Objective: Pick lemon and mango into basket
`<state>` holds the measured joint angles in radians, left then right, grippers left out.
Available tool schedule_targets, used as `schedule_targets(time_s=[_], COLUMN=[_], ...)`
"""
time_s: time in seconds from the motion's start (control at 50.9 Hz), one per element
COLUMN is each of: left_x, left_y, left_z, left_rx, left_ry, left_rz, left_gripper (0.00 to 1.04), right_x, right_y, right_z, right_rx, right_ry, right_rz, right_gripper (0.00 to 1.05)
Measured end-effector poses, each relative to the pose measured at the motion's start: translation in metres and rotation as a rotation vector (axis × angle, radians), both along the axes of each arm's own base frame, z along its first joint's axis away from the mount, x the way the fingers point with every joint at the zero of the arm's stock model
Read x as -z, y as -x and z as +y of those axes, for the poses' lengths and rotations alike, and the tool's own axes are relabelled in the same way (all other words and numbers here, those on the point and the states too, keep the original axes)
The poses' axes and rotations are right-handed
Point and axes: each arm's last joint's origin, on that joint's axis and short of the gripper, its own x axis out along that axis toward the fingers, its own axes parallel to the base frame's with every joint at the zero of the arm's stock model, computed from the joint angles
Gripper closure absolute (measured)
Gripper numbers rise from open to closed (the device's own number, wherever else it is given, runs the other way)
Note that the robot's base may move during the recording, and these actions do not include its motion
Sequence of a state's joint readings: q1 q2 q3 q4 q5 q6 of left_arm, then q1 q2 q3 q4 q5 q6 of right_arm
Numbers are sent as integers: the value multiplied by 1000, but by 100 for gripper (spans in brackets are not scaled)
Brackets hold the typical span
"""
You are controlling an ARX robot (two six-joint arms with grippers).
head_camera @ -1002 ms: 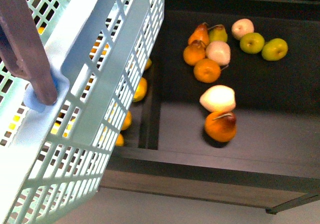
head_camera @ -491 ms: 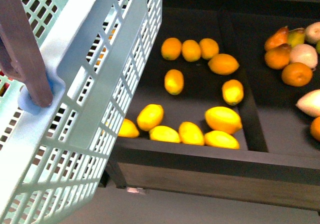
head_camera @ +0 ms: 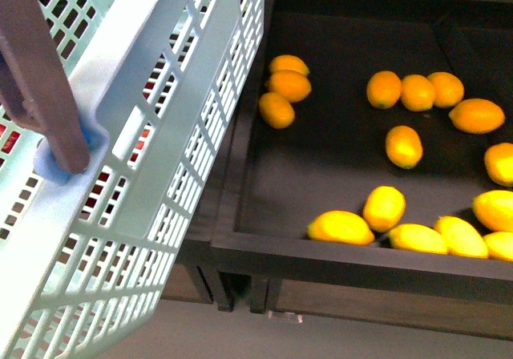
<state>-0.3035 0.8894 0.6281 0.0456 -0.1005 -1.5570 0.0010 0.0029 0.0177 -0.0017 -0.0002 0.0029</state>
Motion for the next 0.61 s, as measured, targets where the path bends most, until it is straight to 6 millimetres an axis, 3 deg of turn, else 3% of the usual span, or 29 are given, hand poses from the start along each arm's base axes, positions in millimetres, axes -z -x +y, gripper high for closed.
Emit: schedule_targets(time_s=[0.609], left_x=[0], left_y=[0], left_z=[2], left_rx=[-30], left_ry=[-18], left_rz=[-6], left_gripper=[98], right_x=[0], right_y=[0], right_z=[0], right_rx=[-4], right_ry=[0], right_rz=[0], right_gripper=[9])
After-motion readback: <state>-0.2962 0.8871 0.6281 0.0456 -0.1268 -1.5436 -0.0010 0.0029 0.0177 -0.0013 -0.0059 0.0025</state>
